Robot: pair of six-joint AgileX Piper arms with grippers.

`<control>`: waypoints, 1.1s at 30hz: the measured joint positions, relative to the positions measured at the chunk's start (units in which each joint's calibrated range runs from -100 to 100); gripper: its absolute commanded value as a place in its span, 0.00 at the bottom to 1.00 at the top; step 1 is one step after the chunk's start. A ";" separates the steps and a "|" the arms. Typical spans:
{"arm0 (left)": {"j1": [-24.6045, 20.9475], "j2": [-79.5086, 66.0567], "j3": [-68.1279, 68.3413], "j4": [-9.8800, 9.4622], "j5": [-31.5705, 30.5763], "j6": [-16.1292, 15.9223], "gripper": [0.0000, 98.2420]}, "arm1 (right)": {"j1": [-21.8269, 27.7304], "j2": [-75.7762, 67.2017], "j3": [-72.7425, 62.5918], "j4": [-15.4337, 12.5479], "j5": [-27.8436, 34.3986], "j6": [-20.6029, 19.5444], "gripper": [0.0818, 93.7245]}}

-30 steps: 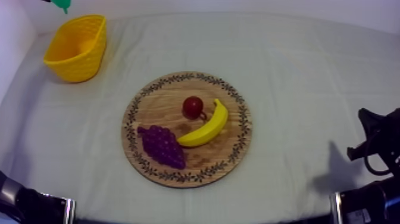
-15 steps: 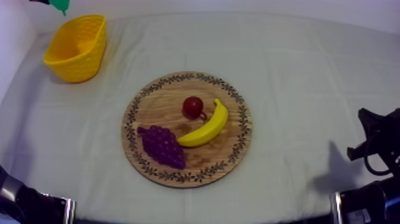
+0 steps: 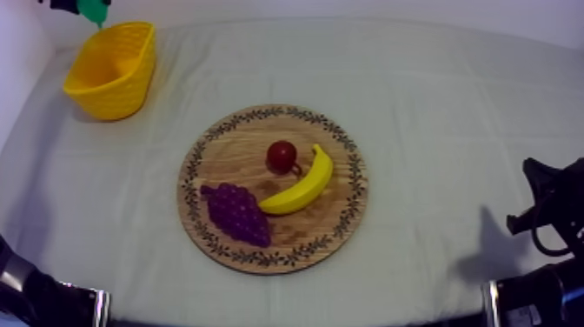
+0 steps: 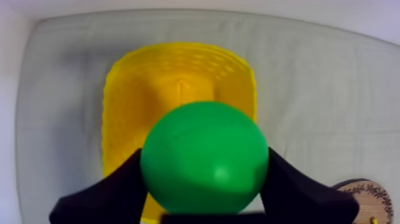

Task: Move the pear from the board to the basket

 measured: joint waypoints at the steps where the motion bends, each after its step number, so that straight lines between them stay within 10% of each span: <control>1: -0.08 0.58 0.00 0.20 0.00 -0.03 0.54 | 0.00 0.00 0.00 0.00 0.00 0.00 0.00; 24: -1.43 12.31 2.01 1.14 -2.29 -0.36 0.55 | 0.00 0.00 0.00 0.00 0.00 0.00 0.00; 33: -2.17 14.60 4.62 2.63 -3.59 -0.45 0.73 | 0.00 0.00 0.00 0.00 0.00 0.00 0.00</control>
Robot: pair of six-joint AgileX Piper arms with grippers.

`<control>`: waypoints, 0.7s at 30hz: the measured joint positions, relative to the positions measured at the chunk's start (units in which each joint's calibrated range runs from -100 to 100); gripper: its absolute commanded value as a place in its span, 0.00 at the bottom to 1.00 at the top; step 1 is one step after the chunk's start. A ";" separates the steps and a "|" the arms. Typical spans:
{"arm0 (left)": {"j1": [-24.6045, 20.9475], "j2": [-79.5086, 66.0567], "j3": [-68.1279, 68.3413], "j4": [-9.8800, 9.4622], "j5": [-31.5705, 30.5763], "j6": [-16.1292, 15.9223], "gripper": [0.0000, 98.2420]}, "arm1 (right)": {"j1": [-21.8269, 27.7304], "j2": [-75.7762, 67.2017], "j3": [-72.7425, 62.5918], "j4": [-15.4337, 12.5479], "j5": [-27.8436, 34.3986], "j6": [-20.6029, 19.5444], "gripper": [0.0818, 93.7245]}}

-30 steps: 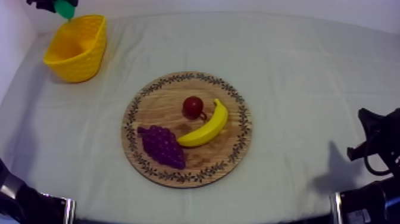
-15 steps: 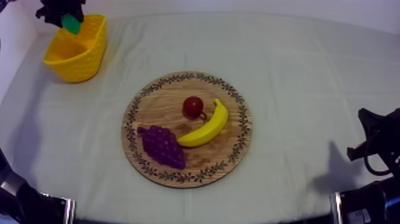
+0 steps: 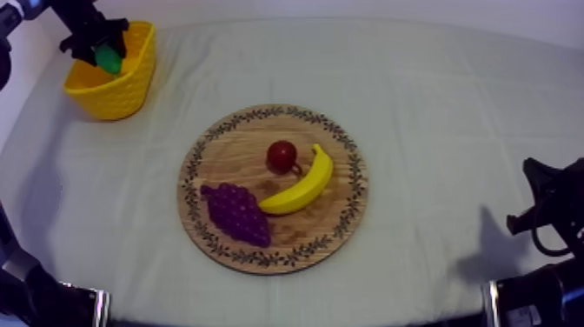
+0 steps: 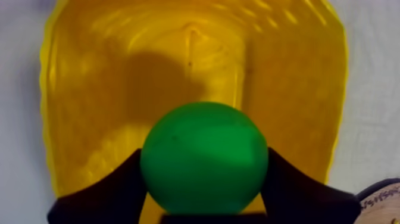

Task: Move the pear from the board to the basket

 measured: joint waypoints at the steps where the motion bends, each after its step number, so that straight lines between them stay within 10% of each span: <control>1: -0.05 0.08 0.24 0.04 0.00 0.12 0.76 | 0.00 0.00 0.00 0.00 0.00 0.00 0.00; 9: -0.10 0.36 1.45 0.11 -0.32 0.72 0.95 | -0.03 0.00 0.00 0.00 0.00 0.00 0.00; 21: -0.10 -0.64 2.97 0.07 -0.95 1.07 0.98 | -0.07 -0.06 0.00 0.00 0.00 0.00 0.00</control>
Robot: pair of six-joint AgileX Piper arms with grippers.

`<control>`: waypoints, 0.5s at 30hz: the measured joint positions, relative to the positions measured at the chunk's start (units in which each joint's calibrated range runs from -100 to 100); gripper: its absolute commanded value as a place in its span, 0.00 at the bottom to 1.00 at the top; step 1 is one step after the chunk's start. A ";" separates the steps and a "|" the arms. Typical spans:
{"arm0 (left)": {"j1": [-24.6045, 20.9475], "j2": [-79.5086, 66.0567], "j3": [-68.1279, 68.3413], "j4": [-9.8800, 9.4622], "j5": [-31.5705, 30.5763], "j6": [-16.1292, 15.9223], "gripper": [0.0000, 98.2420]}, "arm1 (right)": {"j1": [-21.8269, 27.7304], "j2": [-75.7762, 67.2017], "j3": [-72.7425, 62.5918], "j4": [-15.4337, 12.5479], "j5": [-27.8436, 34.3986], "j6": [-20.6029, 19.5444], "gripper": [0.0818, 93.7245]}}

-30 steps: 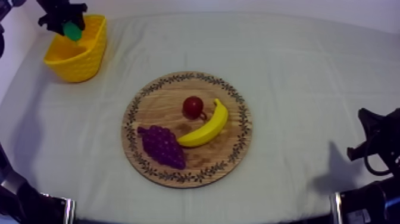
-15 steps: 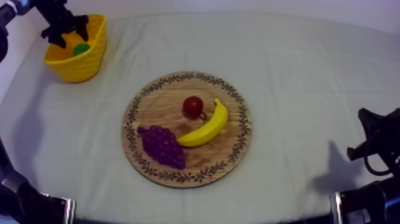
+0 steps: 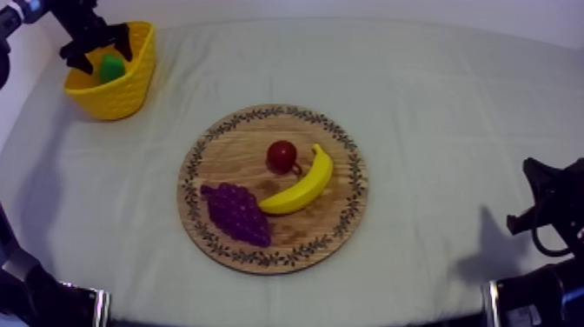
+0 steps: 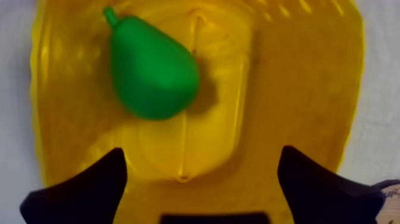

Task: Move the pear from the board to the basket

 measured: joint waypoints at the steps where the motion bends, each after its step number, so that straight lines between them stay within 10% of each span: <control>1: 0.00 -0.24 0.17 -0.05 -0.13 -0.07 0.98 | 0.00 0.00 0.00 0.00 0.00 0.00 0.00; 15: 0.55 -8.34 4.31 -0.31 -0.06 -1.06 0.91 | 0.00 0.00 0.00 0.00 0.00 0.00 0.00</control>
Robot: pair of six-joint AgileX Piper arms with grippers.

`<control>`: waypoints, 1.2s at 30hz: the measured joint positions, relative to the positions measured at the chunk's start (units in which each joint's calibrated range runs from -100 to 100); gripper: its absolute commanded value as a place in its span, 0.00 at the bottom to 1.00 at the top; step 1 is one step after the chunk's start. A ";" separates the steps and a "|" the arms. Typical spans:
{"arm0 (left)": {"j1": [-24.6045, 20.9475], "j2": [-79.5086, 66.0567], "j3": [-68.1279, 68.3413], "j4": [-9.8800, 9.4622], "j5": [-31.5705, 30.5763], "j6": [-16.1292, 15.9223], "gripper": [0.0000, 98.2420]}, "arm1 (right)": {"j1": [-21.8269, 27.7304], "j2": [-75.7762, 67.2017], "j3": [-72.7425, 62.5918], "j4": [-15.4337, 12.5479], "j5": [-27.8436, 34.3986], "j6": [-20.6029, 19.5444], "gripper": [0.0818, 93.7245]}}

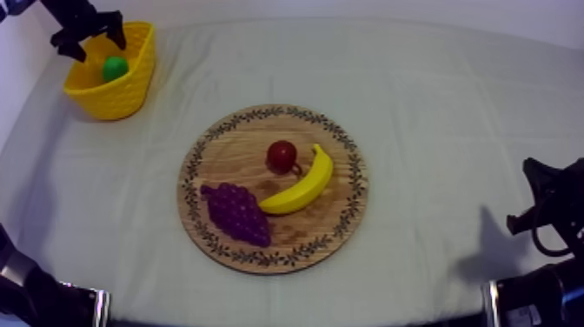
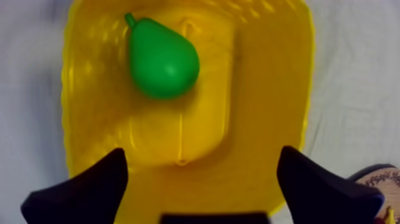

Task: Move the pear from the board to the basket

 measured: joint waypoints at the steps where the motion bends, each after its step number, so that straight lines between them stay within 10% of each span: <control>1: 0.06 -0.63 0.41 -0.05 -0.01 -0.04 0.89 | 0.00 0.00 0.00 0.00 0.00 0.00 0.00; 36: 1.62 -32.15 25.86 0.81 -6.60 -1.25 0.18 | 0.00 0.00 0.00 0.00 0.00 0.00 0.00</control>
